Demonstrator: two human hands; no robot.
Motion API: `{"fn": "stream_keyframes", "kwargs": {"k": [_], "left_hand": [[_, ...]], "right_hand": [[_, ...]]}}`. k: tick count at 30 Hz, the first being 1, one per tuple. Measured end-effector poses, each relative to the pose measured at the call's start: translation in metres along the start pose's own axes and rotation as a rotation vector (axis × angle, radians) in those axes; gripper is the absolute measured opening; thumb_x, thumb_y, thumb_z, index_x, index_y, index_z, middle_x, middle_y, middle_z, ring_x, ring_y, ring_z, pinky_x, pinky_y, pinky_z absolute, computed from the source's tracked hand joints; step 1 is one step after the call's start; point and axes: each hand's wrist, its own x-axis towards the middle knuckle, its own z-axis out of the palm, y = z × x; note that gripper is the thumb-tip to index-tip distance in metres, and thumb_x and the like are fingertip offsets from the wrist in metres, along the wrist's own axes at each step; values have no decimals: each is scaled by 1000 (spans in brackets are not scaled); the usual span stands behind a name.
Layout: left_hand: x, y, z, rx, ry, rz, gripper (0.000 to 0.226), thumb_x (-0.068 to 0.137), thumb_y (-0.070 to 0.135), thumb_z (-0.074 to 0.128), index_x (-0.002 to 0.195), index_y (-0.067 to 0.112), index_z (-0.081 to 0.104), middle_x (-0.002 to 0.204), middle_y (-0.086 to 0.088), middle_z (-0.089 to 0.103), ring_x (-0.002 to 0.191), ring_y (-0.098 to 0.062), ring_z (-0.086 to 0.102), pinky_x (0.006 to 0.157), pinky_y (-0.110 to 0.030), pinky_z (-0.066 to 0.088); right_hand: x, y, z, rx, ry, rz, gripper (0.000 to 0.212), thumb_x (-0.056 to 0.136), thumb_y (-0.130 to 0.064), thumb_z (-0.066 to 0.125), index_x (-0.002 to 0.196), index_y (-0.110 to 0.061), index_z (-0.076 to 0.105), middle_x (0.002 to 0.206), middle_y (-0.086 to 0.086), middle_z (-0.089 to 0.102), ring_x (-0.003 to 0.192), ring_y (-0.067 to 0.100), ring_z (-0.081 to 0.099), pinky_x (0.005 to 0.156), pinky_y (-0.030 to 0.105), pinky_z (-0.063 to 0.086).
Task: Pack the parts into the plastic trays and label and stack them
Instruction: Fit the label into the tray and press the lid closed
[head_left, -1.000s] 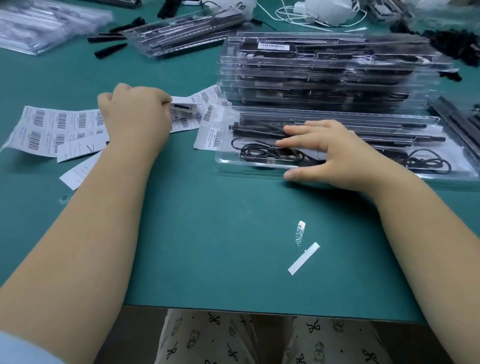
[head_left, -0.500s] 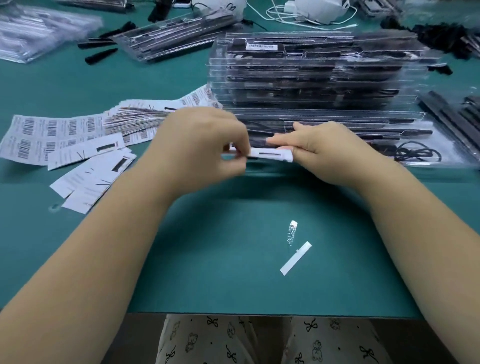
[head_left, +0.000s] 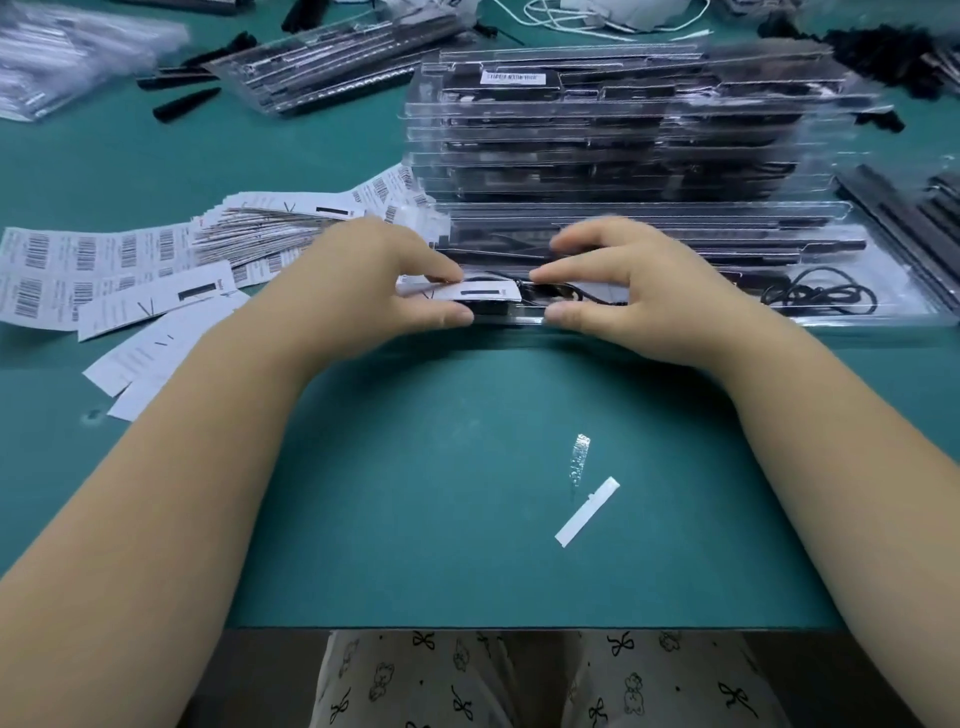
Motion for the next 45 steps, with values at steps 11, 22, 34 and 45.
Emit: {"fn": "stream_keyframes", "kwargs": {"k": [11,22,34,45], "left_hand": [[0,-8,-5,-205,-51,-133,31,65,51,77,94,48,70,93,34,60,77,27,49,74,-7,34],[-2,-5,-3,-157,2,-85,32,61,57,75,91,47,70,83,34,59,72,25,48,71,-10,35],[-2,4,3,123,180,134,22,92,35,59,106,24,72,75,13,67,70,-13,59,62,-22,38],[1,-2,8,102,240,168,29,85,40,63,103,20,74,92,-2,73,85,-24,65,73,-30,45]], "right_hand": [[-1,0,-5,1,-38,30,48,74,-51,69,120,-41,61,122,-23,48,119,0,43,98,21,29],[-1,0,-6,-46,4,12,39,80,-51,64,117,-38,65,131,-15,56,123,-1,43,93,14,25],[5,-14,11,-373,13,-51,39,100,-41,31,130,-27,51,120,5,64,129,24,47,88,34,37],[4,-21,7,-334,66,-39,45,91,-58,39,125,-34,55,112,-7,68,105,23,60,84,33,44]]}}
